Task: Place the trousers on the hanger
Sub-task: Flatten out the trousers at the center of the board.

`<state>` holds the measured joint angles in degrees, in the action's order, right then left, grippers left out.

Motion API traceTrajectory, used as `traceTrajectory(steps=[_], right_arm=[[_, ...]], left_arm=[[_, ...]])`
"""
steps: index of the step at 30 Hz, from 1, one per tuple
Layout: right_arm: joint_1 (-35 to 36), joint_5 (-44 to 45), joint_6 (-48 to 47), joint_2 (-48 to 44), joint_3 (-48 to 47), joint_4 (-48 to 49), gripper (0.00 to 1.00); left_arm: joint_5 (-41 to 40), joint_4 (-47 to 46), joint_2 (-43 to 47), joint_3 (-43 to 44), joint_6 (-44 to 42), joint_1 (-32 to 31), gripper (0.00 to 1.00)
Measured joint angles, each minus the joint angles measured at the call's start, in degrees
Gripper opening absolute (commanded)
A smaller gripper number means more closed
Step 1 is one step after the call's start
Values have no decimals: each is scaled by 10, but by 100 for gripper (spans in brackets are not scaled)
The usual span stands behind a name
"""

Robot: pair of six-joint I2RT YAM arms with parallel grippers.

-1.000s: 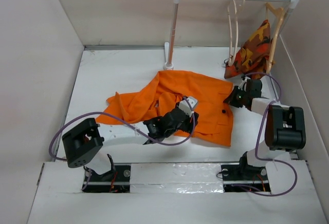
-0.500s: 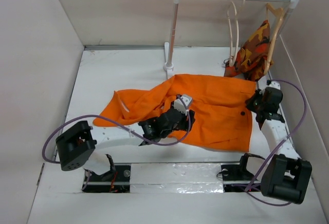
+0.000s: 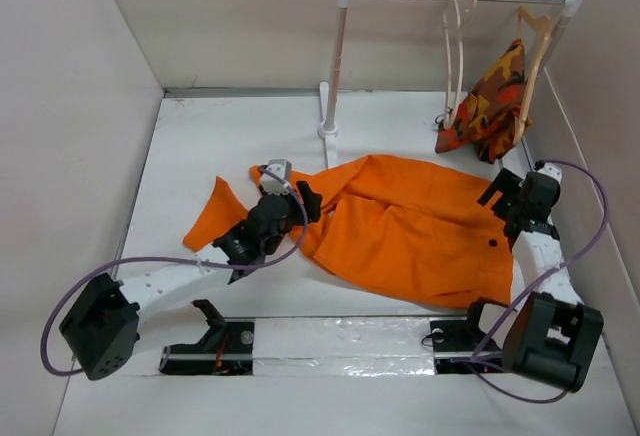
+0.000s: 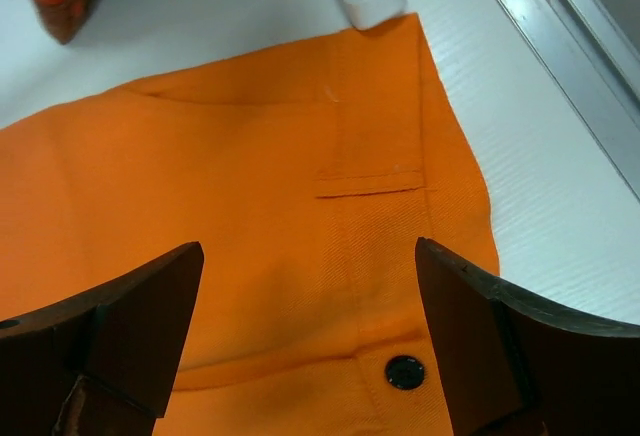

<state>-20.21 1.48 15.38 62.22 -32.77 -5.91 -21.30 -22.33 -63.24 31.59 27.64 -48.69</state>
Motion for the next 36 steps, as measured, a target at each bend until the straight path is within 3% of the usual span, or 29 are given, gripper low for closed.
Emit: traceTrajectory(steps=[1, 3, 4, 5, 6, 7, 13, 18, 21, 22, 27, 32, 36], right_arm=[[8, 0, -2, -17, 3, 0, 93], [24, 0, -5, -67, 16, 0, 79], [32, 0, -6, -95, 23, 0, 65], [44, -4, -7, -129, 34, 2, 23], [54, -12, -10, -157, 43, 4, 6], [67, -20, -8, -186, 53, 5, 0], [191, -72, -34, -254, 85, 10, 0], [325, -93, -70, -222, 86, 12, 14], [406, -93, -83, -192, 86, 30, 21], [431, -93, -87, -176, 84, 40, 21], [529, -83, -104, -78, 48, 70, 25], [567, -75, -118, -26, 13, 82, 33], [577, -63, -121, -19, 10, 88, 34]], left_arm=[[-2, -1, 14, -11, 10, 15, 58], [-6, 3, 42, -34, 31, 42, 58], [-9, 5, 56, -46, 45, 53, 58], [-13, 11, 69, -56, 58, 65, 57], [-16, 18, 81, -66, 74, 74, 56], [-19, 26, 96, -77, 94, 84, 55], [-56, 120, 189, -133, 207, 116, 55], [-109, 251, 249, -131, 294, 118, 59], [-144, 324, 279, -130, 332, 118, 74], [-157, 337, 286, -130, 337, 118, 78], [-189, 302, 251, -119, 304, 160, 77], [-198, 249, 84, -51, 269, 213, 66], [-195, 220, 9, -42, 252, 231, 20]])
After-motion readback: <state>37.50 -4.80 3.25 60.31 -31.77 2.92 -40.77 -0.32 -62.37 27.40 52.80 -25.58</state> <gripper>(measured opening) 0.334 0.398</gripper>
